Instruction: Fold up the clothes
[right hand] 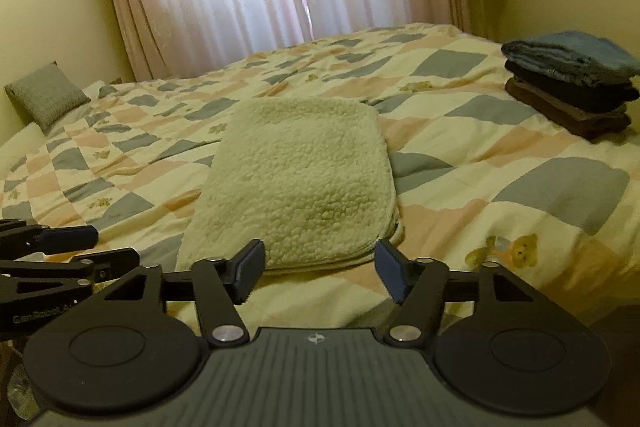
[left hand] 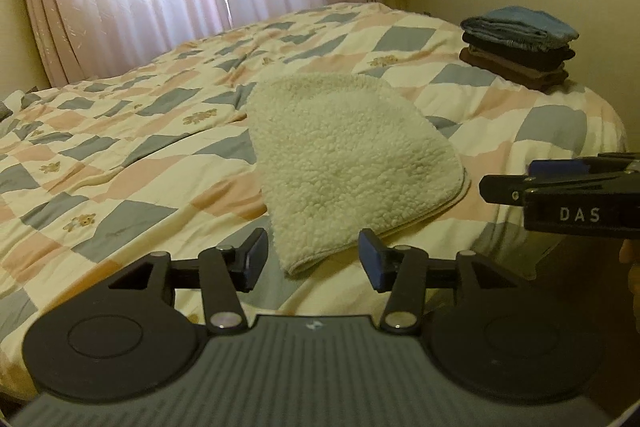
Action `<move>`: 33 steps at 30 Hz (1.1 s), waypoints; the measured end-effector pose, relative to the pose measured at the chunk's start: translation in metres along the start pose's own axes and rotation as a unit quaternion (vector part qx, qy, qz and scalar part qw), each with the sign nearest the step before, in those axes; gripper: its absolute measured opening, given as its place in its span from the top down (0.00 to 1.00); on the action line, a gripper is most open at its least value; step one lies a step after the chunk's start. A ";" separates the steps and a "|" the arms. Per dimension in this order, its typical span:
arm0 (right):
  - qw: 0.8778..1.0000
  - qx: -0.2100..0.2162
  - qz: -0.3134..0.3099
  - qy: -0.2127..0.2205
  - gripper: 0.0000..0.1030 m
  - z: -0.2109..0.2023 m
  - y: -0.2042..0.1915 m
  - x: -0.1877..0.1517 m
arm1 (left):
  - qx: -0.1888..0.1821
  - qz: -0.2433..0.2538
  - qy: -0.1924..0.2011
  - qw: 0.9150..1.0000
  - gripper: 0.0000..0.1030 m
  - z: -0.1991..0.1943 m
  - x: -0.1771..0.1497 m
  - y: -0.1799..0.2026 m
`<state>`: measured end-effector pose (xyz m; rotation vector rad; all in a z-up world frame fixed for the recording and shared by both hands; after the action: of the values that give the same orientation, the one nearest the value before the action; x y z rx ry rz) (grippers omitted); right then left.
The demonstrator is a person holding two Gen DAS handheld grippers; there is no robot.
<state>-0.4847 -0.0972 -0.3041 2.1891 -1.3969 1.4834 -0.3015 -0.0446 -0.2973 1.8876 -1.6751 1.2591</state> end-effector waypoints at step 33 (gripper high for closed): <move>1.000 -0.016 -0.008 -0.025 0.13 -0.022 -0.029 -0.044 | -0.003 -0.051 0.009 0.999 0.43 -0.039 -0.041 -0.019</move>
<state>-0.4811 -0.0419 -0.3181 2.2265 -1.4056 1.4020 -0.2966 0.0146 -0.3018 1.9272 -1.5505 1.2265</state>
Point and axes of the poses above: each gripper's, at about its wrist camera, not at the fingertips, and z roughly the way its jaws point, y to its right, x to its top, the point moved 1 cm from there along z, roughly the way its jaws point, and after that the axes turned 14 degrees about x, right-handed, at the moved point
